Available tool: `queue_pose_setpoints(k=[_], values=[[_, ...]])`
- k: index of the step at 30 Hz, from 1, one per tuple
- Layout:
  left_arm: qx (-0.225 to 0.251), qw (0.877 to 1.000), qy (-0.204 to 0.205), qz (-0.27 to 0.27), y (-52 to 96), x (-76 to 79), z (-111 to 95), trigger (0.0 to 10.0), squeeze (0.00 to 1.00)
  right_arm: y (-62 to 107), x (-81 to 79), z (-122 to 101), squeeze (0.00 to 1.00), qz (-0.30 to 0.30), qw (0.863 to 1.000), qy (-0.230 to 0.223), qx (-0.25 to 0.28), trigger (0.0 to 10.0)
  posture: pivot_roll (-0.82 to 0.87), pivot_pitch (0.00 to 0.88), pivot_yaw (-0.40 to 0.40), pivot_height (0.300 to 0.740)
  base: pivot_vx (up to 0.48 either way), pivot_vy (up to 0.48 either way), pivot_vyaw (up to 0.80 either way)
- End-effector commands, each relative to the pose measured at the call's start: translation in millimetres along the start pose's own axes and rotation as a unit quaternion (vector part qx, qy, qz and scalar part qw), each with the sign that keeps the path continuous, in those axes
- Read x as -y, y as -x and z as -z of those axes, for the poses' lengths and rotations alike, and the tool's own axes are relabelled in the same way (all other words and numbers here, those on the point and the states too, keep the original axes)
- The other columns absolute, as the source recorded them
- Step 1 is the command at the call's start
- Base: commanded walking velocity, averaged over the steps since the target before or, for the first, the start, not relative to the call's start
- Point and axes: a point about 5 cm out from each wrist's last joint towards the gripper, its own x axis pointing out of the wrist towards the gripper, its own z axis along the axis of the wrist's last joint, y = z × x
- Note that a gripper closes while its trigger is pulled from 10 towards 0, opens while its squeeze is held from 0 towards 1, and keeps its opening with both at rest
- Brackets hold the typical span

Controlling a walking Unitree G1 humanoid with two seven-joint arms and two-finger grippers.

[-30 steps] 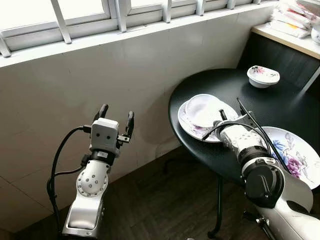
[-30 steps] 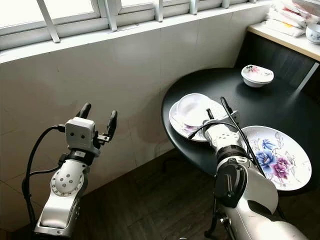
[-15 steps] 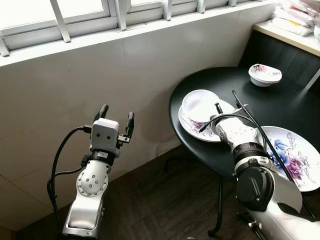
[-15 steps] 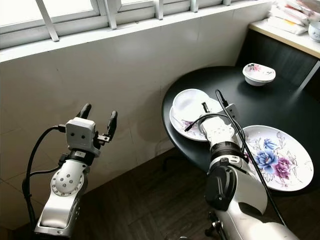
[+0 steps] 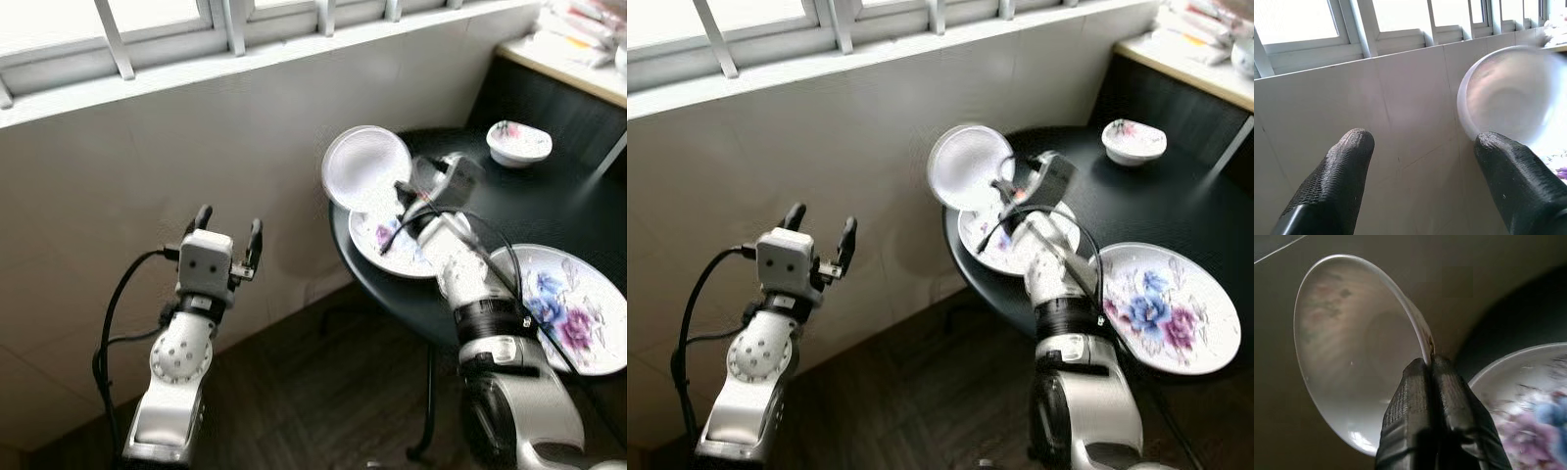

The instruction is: Kitchen organization

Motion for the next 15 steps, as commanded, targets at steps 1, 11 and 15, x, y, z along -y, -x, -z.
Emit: queue_pose_setpoints(k=[1, 11, 15], values=[[-0.004, 1.000, -0.002, 0.002, -0.9, -0.1, 0, 10.0, 0.00, 4.3, -5.8, 0, 0.00, -0.039, 0.998, 0.043, -0.009, 10.0, 0.00, 0.000, -0.026, 0.740, 0.000, 0.000, 0.00], [-0.005, 1.000, 0.002, -0.004, -1.1, -3.1, 1, 10.0, 0.00, 27.4, -15.9, 8, 0.00, -0.146, 0.979, 0.142, -0.009, 10.0, 0.00, 0.000, -0.023, 0.740, 0.000, 0.000, 0.00], [-0.010, 1.000, 0.008, 0.001, -0.9, -3.0, 3, 10.0, 0.00, 30.4, -23.5, 5, 0.00, -0.172, 0.973, 0.152, 0.006, 10.0, 0.00, 0.000, -0.020, 0.740, 0.000, 0.000, 0.00]])
